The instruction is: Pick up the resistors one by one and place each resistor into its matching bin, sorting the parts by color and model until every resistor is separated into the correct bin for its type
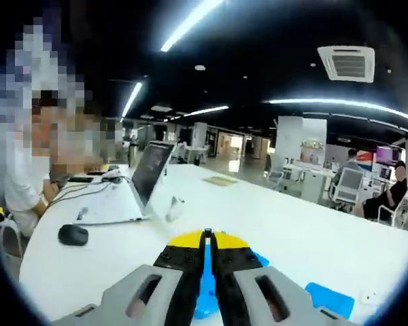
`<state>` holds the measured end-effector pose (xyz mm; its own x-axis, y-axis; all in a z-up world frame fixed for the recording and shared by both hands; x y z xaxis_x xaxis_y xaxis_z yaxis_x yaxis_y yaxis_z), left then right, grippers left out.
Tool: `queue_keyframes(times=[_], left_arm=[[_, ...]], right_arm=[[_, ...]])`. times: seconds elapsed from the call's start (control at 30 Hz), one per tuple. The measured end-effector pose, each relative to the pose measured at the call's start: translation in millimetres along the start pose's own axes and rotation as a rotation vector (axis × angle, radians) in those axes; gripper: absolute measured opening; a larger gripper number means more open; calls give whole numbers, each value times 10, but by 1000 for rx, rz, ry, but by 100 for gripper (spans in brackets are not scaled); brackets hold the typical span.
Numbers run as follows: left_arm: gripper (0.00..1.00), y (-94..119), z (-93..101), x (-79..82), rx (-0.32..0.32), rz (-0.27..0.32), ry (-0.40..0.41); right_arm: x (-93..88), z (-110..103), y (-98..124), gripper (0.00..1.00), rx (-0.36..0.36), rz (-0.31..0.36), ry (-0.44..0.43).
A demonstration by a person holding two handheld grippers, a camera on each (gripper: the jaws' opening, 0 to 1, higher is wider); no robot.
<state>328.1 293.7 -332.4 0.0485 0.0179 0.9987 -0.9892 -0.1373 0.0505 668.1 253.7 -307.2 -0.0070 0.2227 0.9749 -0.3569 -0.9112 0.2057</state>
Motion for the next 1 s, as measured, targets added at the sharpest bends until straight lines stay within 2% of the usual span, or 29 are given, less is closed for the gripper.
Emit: queue_keyframes(times=[0.1,0.23,0.37,0.53,0.67,0.77,0.9,1.0], left_arm=[[69,15,-32,2,9,1,2],[69,23,-34,-25,9,-10,-1],[69,22,-10,-32,-1,-14,-3],[70,4,47,-7,-19,-11,-8],[70,-24,150,-5,-58,-14,-15],[70,-42,254,3,-109,-13,-4],[70,-57,398,-3,-186,-9,-10],[70,-74,467,-18,-213,-14,-14]], right_arm=[[-93,27,-89,6,-23,-42,11],[-171,31,-117,7,-33,-63,6],[-162,19,-81,27,-28,-47,28],[-104,-13,98,34,-3,-29,37],[-41,-39,429,37,8,-1,38],[-26,-54,760,38,17,27,36],[-55,-202,1341,35,24,60,34],[-71,-365,1790,36,24,110,30]])
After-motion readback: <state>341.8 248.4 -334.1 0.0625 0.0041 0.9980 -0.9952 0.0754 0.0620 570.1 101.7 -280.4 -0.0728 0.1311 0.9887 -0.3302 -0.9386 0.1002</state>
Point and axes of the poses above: the point that each gripper's makers call its tool centre point, and the gripper's own axes: y roughly backward along the fingers, z roughly to its right, x roughly out of its top, the point moved 3 cm from there along y, roughly backward along the fingers, and after that the axes turned 14 degrees about x, right-handed, at the moved point
